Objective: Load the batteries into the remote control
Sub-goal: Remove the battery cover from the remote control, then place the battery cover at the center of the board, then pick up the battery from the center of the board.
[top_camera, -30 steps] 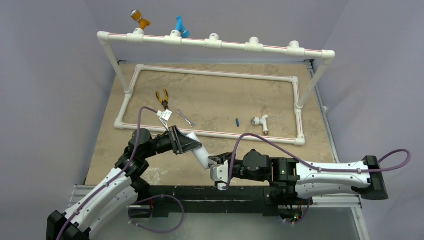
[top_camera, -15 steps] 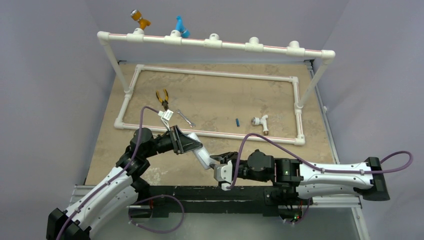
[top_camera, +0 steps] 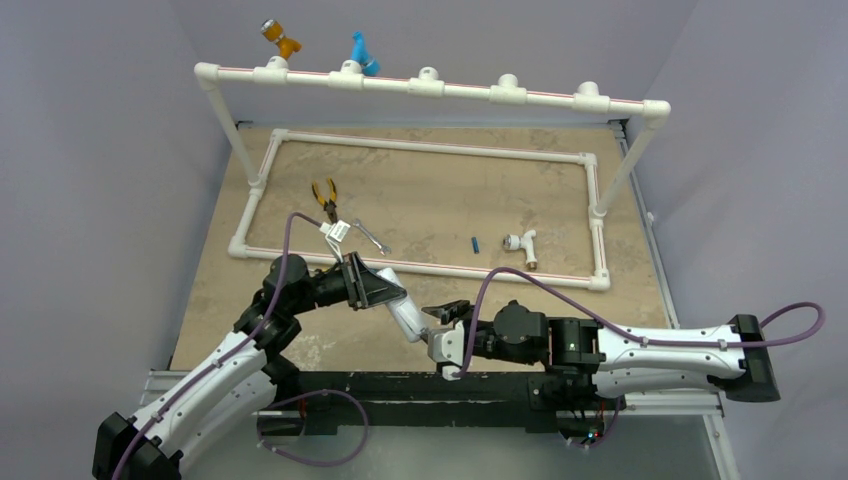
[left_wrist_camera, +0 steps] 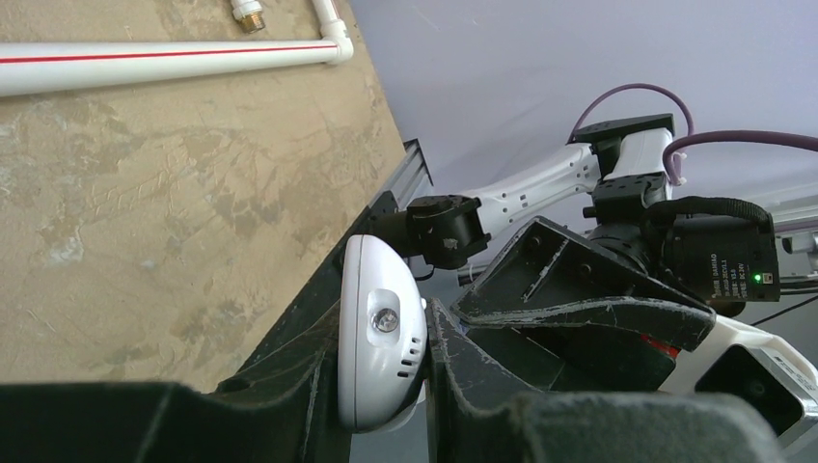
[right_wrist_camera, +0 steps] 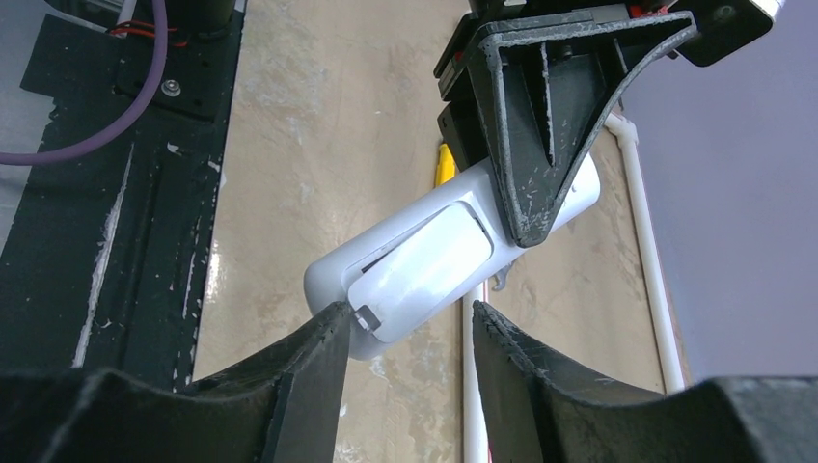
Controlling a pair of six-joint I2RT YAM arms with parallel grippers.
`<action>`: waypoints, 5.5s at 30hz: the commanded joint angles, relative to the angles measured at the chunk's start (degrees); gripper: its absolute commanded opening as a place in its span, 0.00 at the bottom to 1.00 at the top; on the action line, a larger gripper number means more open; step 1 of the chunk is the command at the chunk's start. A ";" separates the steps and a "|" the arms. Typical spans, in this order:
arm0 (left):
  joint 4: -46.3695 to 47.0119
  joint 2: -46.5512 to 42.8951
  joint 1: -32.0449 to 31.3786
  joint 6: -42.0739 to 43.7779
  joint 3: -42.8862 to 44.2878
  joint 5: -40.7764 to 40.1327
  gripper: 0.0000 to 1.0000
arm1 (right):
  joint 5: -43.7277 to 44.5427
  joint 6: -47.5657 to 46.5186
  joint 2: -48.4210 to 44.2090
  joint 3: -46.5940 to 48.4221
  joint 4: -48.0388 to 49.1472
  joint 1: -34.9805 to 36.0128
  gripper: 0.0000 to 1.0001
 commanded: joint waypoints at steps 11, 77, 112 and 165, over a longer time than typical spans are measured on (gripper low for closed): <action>1.16 0.78 -0.27 -0.50 0.38 0.10 0.00 | 0.59 7.13 -0.94 0.48 1.35 -0.10 0.74; 3.64 1.13 -0.19 -1.73 -0.45 -0.81 0.00 | 25.98 64.16 15.50 14.46 -15.31 4.77 0.31; -5.83 -3.88 -0.19 1.09 -2.39 -3.00 0.00 | 22.63 65.95 7.47 1.80 -15.55 -10.48 0.27; -12.90 -7.30 -0.10 3.37 -0.62 -2.19 0.00 | 5.10 55.81 45.80 23.25 -9.69 -47.81 0.43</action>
